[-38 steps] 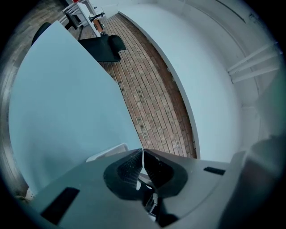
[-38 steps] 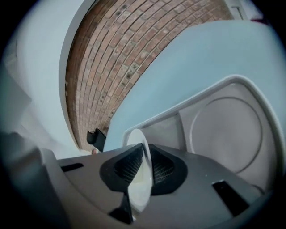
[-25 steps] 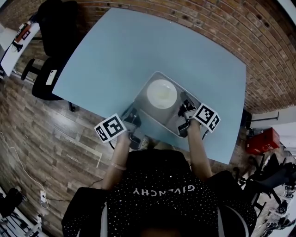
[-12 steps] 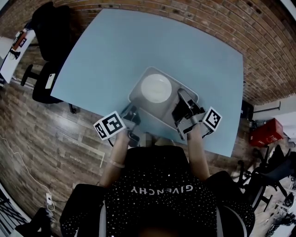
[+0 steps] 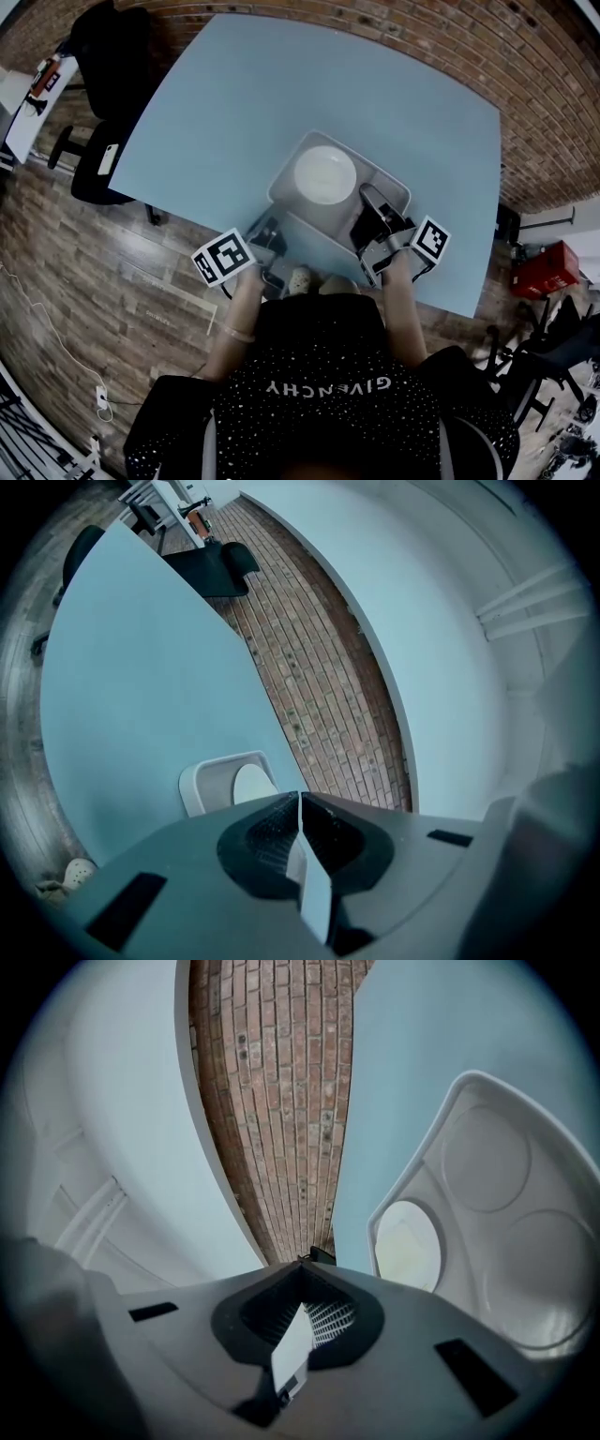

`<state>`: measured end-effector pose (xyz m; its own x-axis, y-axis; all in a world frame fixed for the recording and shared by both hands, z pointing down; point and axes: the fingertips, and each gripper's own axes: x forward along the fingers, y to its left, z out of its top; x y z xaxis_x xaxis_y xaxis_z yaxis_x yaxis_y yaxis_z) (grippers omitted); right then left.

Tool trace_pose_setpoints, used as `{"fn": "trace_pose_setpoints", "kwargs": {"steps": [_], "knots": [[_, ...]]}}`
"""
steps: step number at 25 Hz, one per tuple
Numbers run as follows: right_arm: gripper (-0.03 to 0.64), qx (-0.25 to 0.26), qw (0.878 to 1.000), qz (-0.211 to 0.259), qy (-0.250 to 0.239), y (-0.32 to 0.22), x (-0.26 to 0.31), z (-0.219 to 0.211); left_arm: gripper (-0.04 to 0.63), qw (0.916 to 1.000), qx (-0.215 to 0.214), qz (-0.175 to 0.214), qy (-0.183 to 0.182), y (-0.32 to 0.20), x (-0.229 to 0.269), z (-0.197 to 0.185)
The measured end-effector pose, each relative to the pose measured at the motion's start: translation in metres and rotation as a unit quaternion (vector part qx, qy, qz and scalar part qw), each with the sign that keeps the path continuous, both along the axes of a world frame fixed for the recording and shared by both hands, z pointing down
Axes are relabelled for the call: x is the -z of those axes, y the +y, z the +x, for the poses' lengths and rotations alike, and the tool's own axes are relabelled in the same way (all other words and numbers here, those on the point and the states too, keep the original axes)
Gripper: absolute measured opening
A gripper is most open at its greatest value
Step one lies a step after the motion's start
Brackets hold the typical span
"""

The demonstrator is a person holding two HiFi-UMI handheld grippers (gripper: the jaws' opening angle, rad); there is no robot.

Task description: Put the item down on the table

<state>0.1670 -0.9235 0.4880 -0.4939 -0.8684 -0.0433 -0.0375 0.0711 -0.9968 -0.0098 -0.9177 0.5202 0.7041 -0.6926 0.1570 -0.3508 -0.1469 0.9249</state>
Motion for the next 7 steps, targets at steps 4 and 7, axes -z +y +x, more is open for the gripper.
{"fn": "trace_pose_setpoints", "kwargs": {"steps": [4,7], "knots": [[0.012,0.009,1.0,-0.004,0.003,0.0013,-0.0035,-0.007,0.02,1.0,0.002,-0.004,0.002,0.0022,-0.0039,-0.003],[0.012,0.012,1.0,-0.005,0.008,0.002,-0.0055,-0.0096,0.02,1.0,0.003,-0.003,0.002,0.0019,-0.0049,-0.0051]]}}
